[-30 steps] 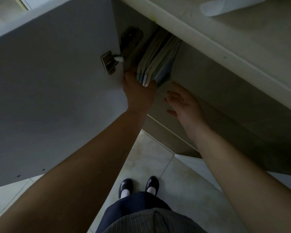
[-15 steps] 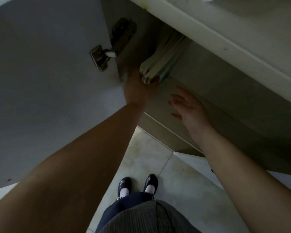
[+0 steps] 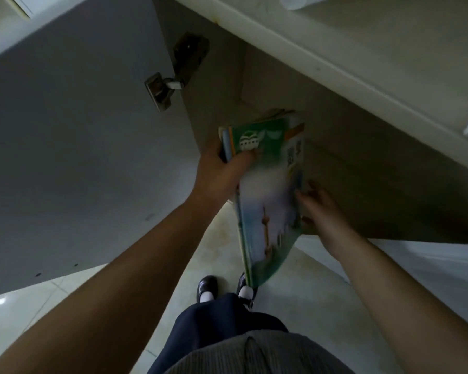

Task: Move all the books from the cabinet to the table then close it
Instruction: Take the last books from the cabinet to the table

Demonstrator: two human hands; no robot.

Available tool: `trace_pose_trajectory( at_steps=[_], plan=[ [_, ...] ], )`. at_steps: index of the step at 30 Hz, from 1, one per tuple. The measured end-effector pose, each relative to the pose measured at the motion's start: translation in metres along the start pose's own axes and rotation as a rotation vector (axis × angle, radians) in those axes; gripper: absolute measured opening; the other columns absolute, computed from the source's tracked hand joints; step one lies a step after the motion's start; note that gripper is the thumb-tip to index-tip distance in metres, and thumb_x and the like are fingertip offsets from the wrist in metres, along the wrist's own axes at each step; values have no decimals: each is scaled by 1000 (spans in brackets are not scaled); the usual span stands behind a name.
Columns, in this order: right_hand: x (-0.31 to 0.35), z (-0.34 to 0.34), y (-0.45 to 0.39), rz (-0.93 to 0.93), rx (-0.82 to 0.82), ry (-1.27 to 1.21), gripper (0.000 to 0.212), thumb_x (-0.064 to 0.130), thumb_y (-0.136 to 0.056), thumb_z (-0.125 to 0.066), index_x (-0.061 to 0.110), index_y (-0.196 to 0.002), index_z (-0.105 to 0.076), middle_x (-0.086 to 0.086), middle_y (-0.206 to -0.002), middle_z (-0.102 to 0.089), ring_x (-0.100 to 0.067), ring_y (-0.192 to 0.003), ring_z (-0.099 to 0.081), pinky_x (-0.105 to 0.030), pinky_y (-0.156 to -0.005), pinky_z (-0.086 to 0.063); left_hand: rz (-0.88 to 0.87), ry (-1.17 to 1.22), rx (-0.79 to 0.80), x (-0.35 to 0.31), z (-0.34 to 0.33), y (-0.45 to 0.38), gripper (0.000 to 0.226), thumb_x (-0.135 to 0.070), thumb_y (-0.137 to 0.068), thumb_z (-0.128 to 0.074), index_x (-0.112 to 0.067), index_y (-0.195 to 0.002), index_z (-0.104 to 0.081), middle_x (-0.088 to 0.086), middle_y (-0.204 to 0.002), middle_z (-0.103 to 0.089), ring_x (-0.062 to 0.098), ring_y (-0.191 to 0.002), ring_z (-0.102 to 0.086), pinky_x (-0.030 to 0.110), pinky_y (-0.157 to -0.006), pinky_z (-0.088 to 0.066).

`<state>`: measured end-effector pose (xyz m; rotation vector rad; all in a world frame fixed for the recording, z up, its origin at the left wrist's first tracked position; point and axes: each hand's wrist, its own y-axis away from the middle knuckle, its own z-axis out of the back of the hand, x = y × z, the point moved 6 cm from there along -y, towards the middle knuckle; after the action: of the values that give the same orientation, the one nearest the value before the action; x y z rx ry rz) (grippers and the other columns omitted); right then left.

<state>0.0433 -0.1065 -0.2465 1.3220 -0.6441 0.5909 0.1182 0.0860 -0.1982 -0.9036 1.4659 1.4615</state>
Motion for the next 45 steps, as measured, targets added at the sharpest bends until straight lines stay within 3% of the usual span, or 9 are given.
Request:
trace_pose_trajectory(
  at_steps=[4, 9, 16, 21, 24, 28, 33, 37, 45],
  plan=[
    [-11, 11, 27, 65, 112, -140, 53, 39, -80, -63, 29, -130, -48, 7, -133, -55, -8, -117, -54, -41, -106, -42, 56, 142, 117, -10, 2, 45, 25, -22, -68, -69, -27, -93, -66, -2, -93, -75, 20, -90, -71, 40, -80, -58],
    [-27, 4, 62, -22, 260, -389, 99, 55, -29, -90, 26, -117, -55, 11, -109, -69, -5, -102, -64, -25, -86, -54, 120, 242, 191, -26, 10, 88, 33, -22, -70, -64, -15, -103, -64, 5, -89, -75, 23, -81, -72, 33, -66, -58],
    [-29, -9, 105, 14, 331, -383, 89, 59, -35, -88, 19, -110, -62, 2, -105, -74, -13, -101, -68, -25, -80, -56, 256, 290, 162, -28, 29, 125, 53, -30, -73, -62, -4, -120, -60, 20, -111, -69, 35, -95, -68, 43, -82, -57],
    [-33, 3, 134, 63, 289, -320, 74, 54, -60, -75, 16, -121, -59, 0, -108, -73, -16, -101, -68, -28, -82, -55, 354, 362, 129, -10, 29, 145, 31, -32, -86, -56, -13, -109, -67, 14, -104, -73, 30, -90, -71, 41, -83, -57],
    [-42, 10, 153, 52, 237, -319, 81, 57, -49, -82, 19, -117, -62, -3, -111, -72, -19, -104, -67, -31, -84, -56, 421, 388, 177, 0, 21, 154, 29, -32, -90, -51, -14, -105, -68, 12, -98, -75, 27, -83, -72, 39, -77, -59],
    [-54, 18, 184, 81, 83, -259, 65, 46, -67, -75, 23, -125, -57, -1, -130, -60, -20, -123, -54, -44, -109, -38, 470, 332, 272, 8, 8, 161, 34, -35, -90, -53, -13, -113, -66, 13, -102, -74, 27, -85, -72, 38, -75, -60],
    [-60, 11, 225, 109, -65, -294, 27, 25, -86, -58, 34, -112, -57, 10, -118, -63, -11, -114, -57, -38, -108, -39, 456, 247, 409, 9, 3, 166, 38, -42, -87, -57, -16, -114, -66, 11, -106, -73, 27, -95, -71, 41, -81, -58],
    [-77, -5, 260, 103, -204, -405, 36, 32, -82, -61, 31, -118, -57, 4, -127, -61, -17, -122, -54, -45, -110, -37, 341, 85, 544, 10, 13, 180, 54, -48, -72, -64, -21, -119, -62, 7, -107, -74, 27, -96, -71, 41, -79, -58],
    [-132, -35, 348, 160, -491, -693, 26, 20, -91, -53, 24, -116, -61, 5, -105, -74, -13, -98, -69, -28, -80, -56, 179, -218, 910, 27, -1, 230, 49, -13, -73, -75, -28, -115, -54, 1, -100, -72, 17, -80, -71, 31, -61, -57]
  ],
)
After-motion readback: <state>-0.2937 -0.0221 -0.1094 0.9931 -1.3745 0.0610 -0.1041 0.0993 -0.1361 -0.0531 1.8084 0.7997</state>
